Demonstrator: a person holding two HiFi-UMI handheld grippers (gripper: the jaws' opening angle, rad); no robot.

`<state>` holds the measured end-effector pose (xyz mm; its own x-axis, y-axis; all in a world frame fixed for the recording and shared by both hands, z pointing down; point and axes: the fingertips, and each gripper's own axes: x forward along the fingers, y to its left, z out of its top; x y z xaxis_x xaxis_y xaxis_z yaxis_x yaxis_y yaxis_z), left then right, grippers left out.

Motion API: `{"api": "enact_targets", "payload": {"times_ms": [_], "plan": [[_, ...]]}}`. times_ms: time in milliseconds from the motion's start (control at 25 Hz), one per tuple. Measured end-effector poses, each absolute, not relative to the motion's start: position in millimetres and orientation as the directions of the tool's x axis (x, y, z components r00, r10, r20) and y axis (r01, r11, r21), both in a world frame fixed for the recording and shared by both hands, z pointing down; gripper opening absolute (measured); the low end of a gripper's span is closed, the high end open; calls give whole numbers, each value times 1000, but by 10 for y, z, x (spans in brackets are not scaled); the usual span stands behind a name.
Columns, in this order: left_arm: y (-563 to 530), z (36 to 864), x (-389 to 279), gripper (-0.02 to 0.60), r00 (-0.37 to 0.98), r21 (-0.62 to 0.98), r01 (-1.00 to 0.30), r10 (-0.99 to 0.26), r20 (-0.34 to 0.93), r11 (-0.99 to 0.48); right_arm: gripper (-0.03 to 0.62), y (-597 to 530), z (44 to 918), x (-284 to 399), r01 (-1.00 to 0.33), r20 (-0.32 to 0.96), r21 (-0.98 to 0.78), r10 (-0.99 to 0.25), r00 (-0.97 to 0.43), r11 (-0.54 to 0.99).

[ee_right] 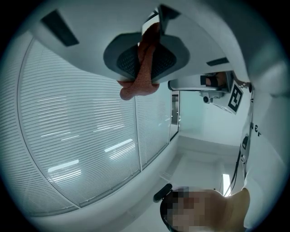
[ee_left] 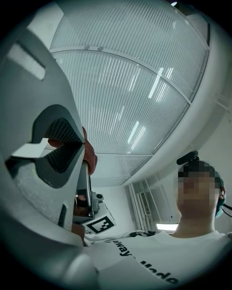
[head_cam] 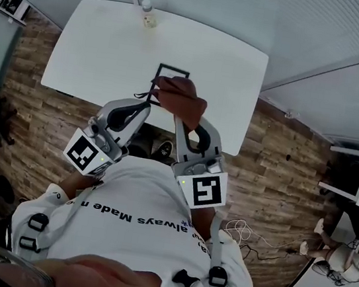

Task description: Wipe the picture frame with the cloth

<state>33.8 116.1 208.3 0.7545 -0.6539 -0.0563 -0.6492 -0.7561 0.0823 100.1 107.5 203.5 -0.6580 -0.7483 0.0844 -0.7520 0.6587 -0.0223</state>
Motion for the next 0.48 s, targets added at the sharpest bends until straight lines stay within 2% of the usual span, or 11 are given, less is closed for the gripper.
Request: {"api": "enact_targets", "payload": {"times_ms": [480], "plan": [[-212,2162,-225,2,768,92,-632,-638,-53,-769,15,-292,2076,397,-758,96,-8,-754,-650,653]]}}
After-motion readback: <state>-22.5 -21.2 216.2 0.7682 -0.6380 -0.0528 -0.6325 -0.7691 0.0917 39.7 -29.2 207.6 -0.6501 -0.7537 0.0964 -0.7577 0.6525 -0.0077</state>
